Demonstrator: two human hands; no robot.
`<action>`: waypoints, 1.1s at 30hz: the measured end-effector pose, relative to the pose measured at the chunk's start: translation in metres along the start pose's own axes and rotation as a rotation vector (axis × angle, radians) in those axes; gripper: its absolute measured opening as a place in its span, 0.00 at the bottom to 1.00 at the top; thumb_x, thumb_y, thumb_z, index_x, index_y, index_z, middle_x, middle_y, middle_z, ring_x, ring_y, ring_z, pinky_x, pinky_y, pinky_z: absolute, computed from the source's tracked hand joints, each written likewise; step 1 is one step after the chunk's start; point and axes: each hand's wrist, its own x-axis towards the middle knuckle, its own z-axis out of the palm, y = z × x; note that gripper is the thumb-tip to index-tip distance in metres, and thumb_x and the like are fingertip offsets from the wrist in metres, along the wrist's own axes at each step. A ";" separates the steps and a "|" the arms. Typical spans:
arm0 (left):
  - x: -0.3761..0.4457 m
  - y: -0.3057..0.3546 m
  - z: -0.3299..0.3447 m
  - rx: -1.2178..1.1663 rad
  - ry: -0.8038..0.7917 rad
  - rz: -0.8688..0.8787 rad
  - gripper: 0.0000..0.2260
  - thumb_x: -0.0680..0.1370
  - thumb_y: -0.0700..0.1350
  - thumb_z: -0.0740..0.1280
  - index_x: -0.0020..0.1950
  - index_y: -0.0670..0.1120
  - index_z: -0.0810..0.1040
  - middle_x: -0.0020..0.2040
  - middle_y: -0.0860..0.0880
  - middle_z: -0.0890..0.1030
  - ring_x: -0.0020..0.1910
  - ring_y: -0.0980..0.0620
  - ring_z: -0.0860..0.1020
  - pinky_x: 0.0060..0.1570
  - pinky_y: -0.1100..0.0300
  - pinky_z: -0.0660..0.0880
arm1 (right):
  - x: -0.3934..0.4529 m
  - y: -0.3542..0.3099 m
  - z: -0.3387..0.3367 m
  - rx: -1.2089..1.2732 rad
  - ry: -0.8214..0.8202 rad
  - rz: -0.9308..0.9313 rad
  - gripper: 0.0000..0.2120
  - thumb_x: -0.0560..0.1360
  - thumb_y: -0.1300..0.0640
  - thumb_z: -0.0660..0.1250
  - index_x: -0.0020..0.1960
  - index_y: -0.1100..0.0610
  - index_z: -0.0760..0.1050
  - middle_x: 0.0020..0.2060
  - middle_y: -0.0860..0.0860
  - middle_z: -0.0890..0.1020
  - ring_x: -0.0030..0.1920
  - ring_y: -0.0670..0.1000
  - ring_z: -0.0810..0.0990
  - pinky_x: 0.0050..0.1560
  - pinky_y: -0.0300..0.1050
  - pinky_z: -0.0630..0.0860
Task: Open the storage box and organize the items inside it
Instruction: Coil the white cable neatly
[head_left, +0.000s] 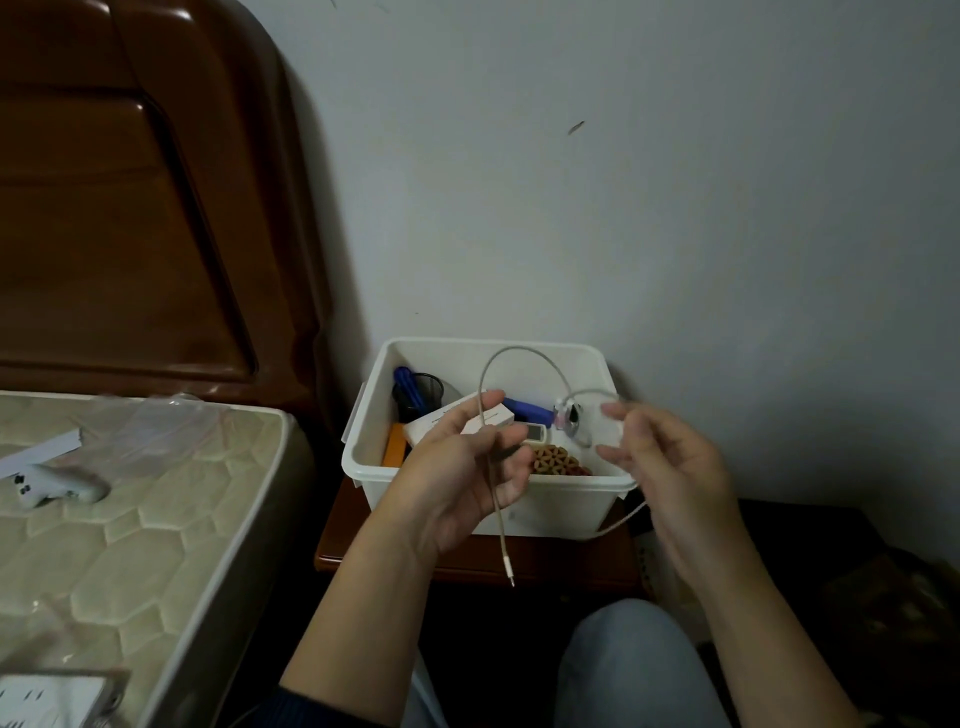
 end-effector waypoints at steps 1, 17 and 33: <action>0.000 0.001 0.001 0.016 0.004 -0.003 0.17 0.86 0.34 0.57 0.67 0.48 0.79 0.44 0.43 0.85 0.35 0.50 0.80 0.28 0.59 0.76 | -0.003 0.000 0.000 -0.043 -0.102 0.036 0.18 0.75 0.33 0.70 0.54 0.45 0.87 0.56 0.47 0.87 0.56 0.49 0.86 0.55 0.42 0.81; -0.002 -0.002 -0.008 0.245 0.143 0.100 0.11 0.88 0.49 0.60 0.60 0.49 0.82 0.38 0.50 0.83 0.26 0.56 0.70 0.23 0.63 0.64 | -0.009 -0.007 -0.003 -0.443 -0.366 0.386 0.26 0.62 0.52 0.72 0.59 0.36 0.80 0.55 0.39 0.81 0.61 0.44 0.77 0.56 0.41 0.75; -0.004 -0.018 -0.017 0.438 -0.025 0.146 0.21 0.88 0.54 0.57 0.47 0.53 0.87 0.44 0.47 0.85 0.38 0.52 0.80 0.35 0.61 0.74 | 0.016 -0.019 -0.006 -0.402 -0.472 0.742 0.41 0.86 0.36 0.42 0.45 0.54 0.90 0.39 0.53 0.88 0.32 0.48 0.77 0.27 0.39 0.66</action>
